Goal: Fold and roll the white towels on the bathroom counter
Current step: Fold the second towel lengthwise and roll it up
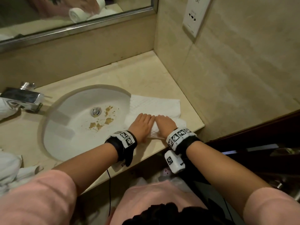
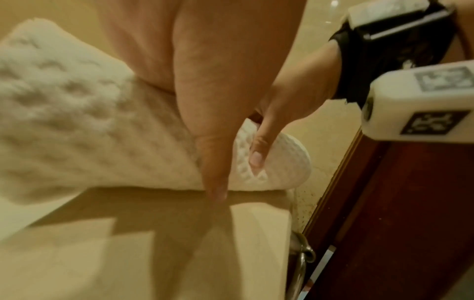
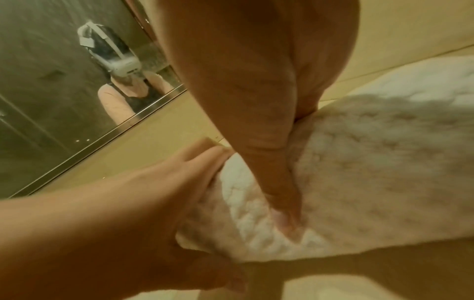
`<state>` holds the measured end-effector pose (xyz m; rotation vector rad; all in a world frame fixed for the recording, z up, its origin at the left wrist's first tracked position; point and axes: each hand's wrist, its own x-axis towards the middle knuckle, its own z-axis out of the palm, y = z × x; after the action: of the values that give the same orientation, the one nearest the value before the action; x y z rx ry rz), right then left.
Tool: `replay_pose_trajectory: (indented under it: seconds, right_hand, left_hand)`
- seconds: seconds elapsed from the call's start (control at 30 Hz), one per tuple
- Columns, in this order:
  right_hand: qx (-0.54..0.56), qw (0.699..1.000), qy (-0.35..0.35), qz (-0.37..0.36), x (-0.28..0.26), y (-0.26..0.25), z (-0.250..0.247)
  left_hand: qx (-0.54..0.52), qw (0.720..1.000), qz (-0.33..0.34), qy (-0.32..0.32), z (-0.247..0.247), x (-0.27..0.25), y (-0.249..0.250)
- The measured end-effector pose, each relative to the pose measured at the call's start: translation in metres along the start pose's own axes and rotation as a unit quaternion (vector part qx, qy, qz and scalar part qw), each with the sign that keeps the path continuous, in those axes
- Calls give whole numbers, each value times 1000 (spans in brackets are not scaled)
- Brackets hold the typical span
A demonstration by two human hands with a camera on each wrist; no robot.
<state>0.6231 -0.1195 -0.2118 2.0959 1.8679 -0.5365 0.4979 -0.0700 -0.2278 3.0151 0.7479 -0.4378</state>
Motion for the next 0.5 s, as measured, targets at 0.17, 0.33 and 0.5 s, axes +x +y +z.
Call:
replay_pose_trajectory:
  seconds: [0.17, 0.33, 0.5]
  right_hand:
    - [33, 997, -63, -7, 14, 10, -18]
    - [51, 998, -24, 1, 3, 13, -15]
    - [39, 997, 56, -20, -16, 15, -2]
  left_hand:
    - [-11, 998, -44, 33, -4, 1, 9]
    - [-16, 1000, -7, 18, -10, 12, 0]
    - [-86, 996, -5, -34, -18, 22, -10]
